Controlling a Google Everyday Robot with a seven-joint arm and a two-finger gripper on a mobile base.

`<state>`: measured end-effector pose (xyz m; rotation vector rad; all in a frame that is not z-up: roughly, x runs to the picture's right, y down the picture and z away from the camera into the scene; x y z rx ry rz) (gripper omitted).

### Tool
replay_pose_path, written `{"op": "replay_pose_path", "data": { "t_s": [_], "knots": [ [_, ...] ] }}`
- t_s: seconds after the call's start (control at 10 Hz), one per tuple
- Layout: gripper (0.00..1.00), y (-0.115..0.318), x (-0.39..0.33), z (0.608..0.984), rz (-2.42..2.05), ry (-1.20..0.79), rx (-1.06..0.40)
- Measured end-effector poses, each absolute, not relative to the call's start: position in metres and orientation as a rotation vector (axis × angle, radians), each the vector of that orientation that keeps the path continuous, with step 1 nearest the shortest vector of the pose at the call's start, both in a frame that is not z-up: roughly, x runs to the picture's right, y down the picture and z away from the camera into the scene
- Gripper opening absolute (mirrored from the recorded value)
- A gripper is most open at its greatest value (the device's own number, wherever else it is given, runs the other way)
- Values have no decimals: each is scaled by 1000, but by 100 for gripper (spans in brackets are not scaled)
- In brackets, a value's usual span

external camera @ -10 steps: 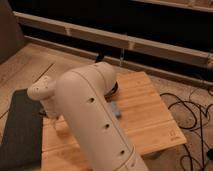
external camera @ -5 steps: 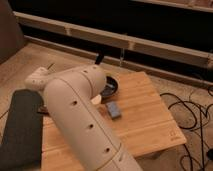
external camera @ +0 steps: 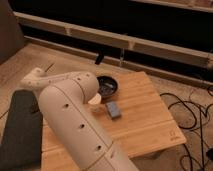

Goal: Push the eraser across the table

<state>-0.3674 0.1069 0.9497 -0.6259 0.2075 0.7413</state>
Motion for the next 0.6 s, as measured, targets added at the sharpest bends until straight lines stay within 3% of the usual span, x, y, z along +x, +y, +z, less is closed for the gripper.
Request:
{"op": "replay_pose_path", "data": {
  "t_s": [0.3,0.6],
  "knots": [
    [65,89,-367,940,736,154,-617],
    [65,81,-328,889,813,195,-571]
  ]
}}
